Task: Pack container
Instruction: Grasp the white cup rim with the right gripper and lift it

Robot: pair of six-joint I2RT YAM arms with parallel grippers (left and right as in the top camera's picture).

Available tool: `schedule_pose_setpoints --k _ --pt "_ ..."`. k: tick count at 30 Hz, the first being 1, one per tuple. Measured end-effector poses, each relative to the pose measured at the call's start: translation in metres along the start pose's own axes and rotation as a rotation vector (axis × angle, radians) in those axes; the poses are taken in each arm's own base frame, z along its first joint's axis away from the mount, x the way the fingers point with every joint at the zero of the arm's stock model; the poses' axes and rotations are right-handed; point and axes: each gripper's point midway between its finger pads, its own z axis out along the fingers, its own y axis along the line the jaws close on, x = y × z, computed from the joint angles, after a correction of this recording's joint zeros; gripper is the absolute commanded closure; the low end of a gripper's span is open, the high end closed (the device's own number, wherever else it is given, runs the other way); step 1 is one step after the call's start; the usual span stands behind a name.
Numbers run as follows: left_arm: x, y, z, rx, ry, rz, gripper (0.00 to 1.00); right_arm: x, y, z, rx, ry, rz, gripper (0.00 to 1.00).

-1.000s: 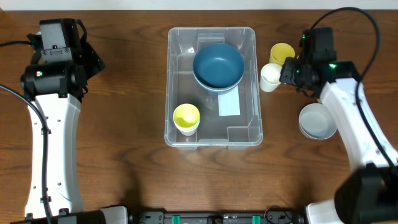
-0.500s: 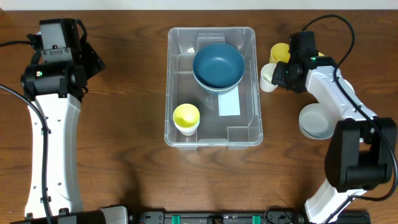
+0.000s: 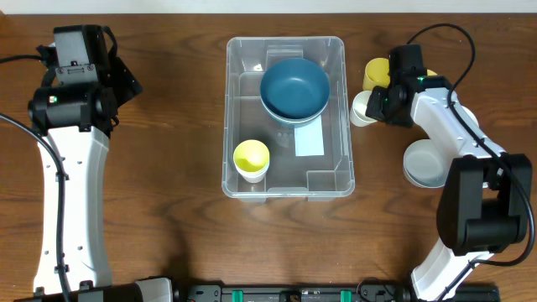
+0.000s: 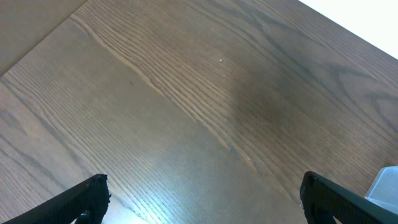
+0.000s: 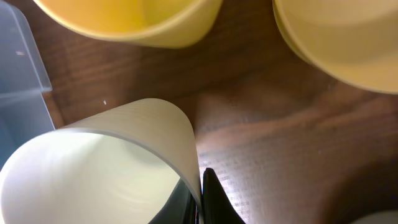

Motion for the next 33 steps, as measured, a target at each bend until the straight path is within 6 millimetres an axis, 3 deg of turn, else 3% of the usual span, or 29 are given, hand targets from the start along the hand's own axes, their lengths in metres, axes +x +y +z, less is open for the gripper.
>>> schedule_pose_setpoints --k 3,6,8,14,20,25,29,33 --pt "0.000 0.000 0.000 0.000 0.000 0.000 0.02 0.009 -0.004 -0.007 0.014 0.033 -0.002 0.99" --pt "0.000 0.000 0.000 0.000 0.000 0.000 0.02 0.014 -0.007 -0.028 0.015 0.036 -0.009 0.99" --pt "0.000 0.000 0.000 0.000 0.000 0.000 0.02 0.014 -0.007 -0.053 0.003 0.009 -0.016 0.99" --pt "0.000 0.000 0.000 0.000 0.000 0.000 0.02 0.024 -0.001 -0.156 -0.076 -0.143 -0.048 0.98" --pt "0.000 0.000 0.000 0.000 0.000 0.000 0.02 0.053 0.035 -0.218 -0.201 -0.251 -0.169 0.99" --pt "0.000 0.000 0.000 0.000 0.000 0.000 0.02 0.078 0.070 -0.236 -0.291 -0.262 -0.247 0.99" --pt "0.000 0.000 0.000 0.000 0.000 0.000 0.02 0.092 0.095 -0.233 -0.326 -0.241 -0.272 0.99" --pt "0.000 0.000 0.000 0.000 0.000 0.000 0.02 0.095 0.127 -0.218 -0.355 -0.232 -0.293 0.99"
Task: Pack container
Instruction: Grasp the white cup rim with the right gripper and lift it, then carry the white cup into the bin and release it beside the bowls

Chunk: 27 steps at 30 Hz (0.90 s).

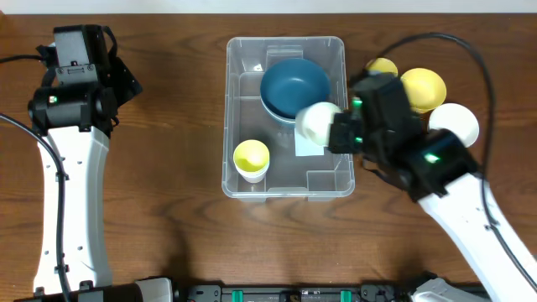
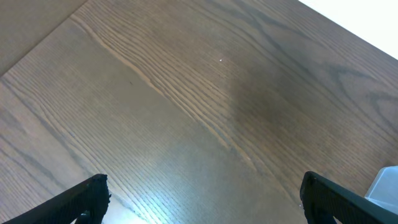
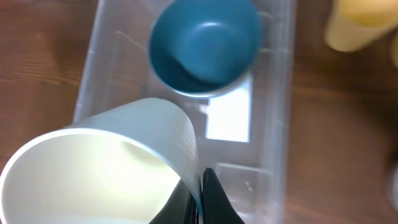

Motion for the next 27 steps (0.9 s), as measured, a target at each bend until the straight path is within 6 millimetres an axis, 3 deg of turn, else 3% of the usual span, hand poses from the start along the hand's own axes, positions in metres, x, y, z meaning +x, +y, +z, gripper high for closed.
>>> schedule_pose_setpoints --k 3,12,20,27 --pt "0.000 0.000 0.000 0.000 0.000 0.000 0.02 0.000 0.009 0.024 -0.002 0.018 0.004 0.99" --pt "0.000 0.000 0.000 0.000 0.000 0.000 0.02 0.011 0.008 0.084 0.049 0.094 0.039 0.99" --pt "0.000 0.000 0.000 0.000 0.000 0.000 0.02 0.031 0.021 0.112 0.054 0.153 0.001 0.99" --pt "0.000 0.000 0.000 0.000 0.000 0.000 0.02 0.044 0.021 0.141 0.073 0.191 -0.011 0.99"
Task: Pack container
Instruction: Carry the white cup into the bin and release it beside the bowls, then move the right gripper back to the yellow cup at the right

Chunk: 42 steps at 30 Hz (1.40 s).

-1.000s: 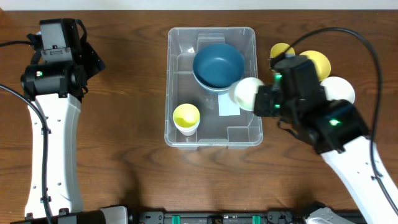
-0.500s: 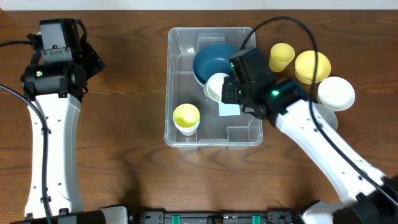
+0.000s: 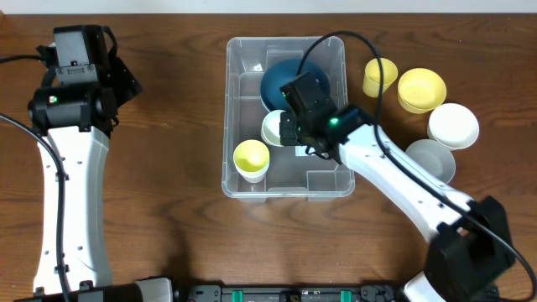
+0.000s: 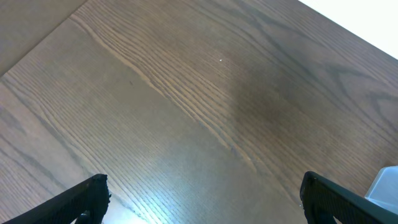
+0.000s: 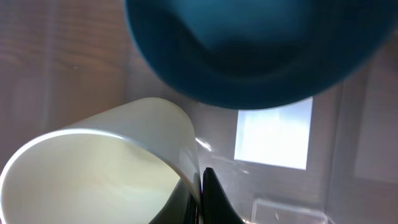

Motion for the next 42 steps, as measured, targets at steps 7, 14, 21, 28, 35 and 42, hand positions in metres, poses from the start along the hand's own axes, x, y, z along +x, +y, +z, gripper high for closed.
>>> schedule_pose_setpoints --k 7,14,21,28,35,42 --pt "0.000 0.000 0.000 0.000 0.000 0.000 0.02 0.005 -0.002 0.028 0.020 0.029 -0.001 0.99" --pt "0.000 0.000 0.000 0.000 0.000 0.000 0.02 0.006 -0.002 0.041 0.024 0.035 0.005 0.83" --pt "0.000 0.000 0.000 0.000 0.000 0.000 0.02 0.006 -0.001 0.041 0.021 0.033 0.010 0.70" --pt "0.000 0.000 0.000 0.000 0.000 0.000 0.02 0.004 0.002 0.041 0.006 0.029 0.010 0.66" --pt "0.000 0.000 0.000 0.000 0.000 0.000 0.02 -0.005 0.008 0.029 -0.010 0.014 -0.009 0.66" --pt "0.000 0.000 0.000 0.000 0.000 0.000 0.02 -0.029 0.018 -0.023 -0.063 -0.091 -0.030 0.61"
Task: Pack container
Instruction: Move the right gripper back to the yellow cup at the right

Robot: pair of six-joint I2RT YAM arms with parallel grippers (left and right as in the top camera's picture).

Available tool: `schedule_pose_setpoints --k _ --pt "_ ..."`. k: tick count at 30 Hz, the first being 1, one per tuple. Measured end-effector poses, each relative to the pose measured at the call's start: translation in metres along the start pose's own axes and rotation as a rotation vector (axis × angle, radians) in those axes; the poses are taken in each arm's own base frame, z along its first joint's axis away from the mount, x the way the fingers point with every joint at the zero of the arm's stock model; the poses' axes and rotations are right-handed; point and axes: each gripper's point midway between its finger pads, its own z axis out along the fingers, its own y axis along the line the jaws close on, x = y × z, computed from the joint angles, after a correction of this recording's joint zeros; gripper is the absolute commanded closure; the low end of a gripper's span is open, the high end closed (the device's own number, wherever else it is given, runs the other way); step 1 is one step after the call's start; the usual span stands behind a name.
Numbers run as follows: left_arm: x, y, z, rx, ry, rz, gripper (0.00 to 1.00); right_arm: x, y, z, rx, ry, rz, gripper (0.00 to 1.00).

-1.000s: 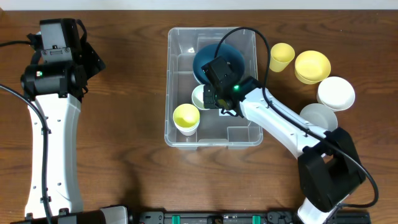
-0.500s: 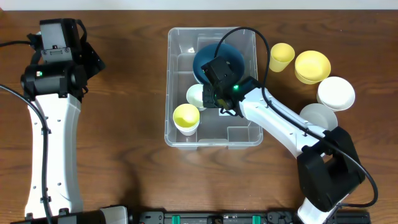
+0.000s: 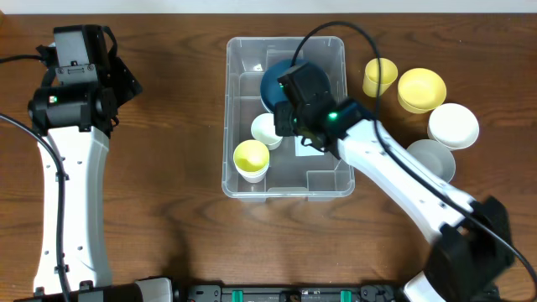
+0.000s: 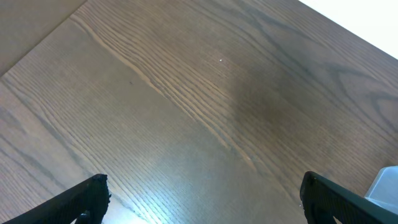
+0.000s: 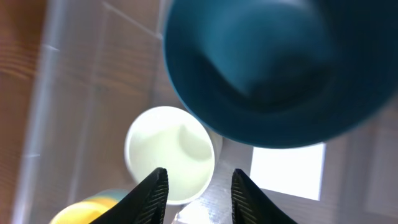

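Observation:
A clear plastic container (image 3: 231,101) stands at mid-table. Inside it are a blue bowl (image 3: 289,82) at the far end, a yellow cup (image 3: 251,158) near the front left, and a white cup (image 3: 266,129) standing upright between them. My right gripper (image 5: 198,198) hangs open just above the white cup (image 5: 169,152), its fingers apart and touching nothing; the blue bowl (image 5: 280,68) fills the upper right of that view. My left gripper (image 4: 202,199) is open over bare table at the far left.
To the right of the container stand a yellow cup (image 3: 378,75), a yellow bowl (image 3: 422,89), a white bowl (image 3: 454,125) and a grey bowl (image 3: 435,158). The container's corner (image 4: 385,183) shows in the left wrist view.
My right gripper has opened and let go of the white cup, which now stands in the container between the blue bowl and the yellow cup. The left arm has not moved.
My right gripper was shut on the white cup's rim on the table to the right of the container. Then it held the cup over the container's right side, then low inside beside the blue bowl. Now the cup stands there and the gripper is open.

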Motion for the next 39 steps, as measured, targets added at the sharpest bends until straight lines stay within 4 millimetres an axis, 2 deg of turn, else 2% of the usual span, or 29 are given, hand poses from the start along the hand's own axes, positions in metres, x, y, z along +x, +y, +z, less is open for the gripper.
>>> schedule_pose_setpoints --k 3,6,8,13,18,22,25,29,33,35,36,39 --pt "0.000 0.000 0.000 0.000 0.000 0.000 0.02 -0.011 -0.006 -0.024 0.015 -0.050 -0.002 0.57" --pt "0.000 0.000 0.000 0.000 0.000 0.000 0.02 -0.021 -0.024 -0.042 0.059 -0.084 0.019 0.53" --pt "0.000 0.000 0.000 0.000 0.000 0.000 0.02 -0.026 -0.046 -0.051 0.105 -0.091 0.052 0.52" --pt "0.000 0.000 0.000 0.000 0.000 0.000 0.02 -0.038 -0.118 -0.064 0.240 -0.084 0.167 0.51" --pt "0.000 0.000 0.000 0.000 0.000 0.000 0.02 -0.058 -0.185 -0.078 0.333 -0.135 0.262 0.53" --pt "0.000 0.000 0.000 0.000 0.000 0.000 0.02 -0.076 -0.222 -0.089 0.377 -0.193 0.262 0.54" --pt "0.000 0.000 0.000 0.000 0.000 0.000 0.02 -0.086 -0.241 -0.096 0.407 -0.219 0.208 0.52" --pt "0.000 0.000 0.000 0.000 0.000 0.000 0.02 -0.092 -0.252 -0.099 0.432 -0.223 0.118 0.49" --pt "0.000 0.000 0.000 0.000 0.000 0.000 0.02 -0.093 -0.258 -0.087 0.444 -0.174 -0.031 0.38" --pt "0.000 0.000 0.000 0.000 0.000 0.000 0.02 -0.090 -0.258 -0.077 0.434 -0.136 -0.099 0.23" --pt "0.000 0.000 0.000 0.000 0.000 0.000 0.02 -0.088 -0.258 -0.072 0.428 -0.120 -0.120 0.21" --pt "0.000 0.000 0.000 0.000 0.000 0.000 0.02 -0.085 -0.260 -0.060 0.420 -0.096 -0.117 0.25"
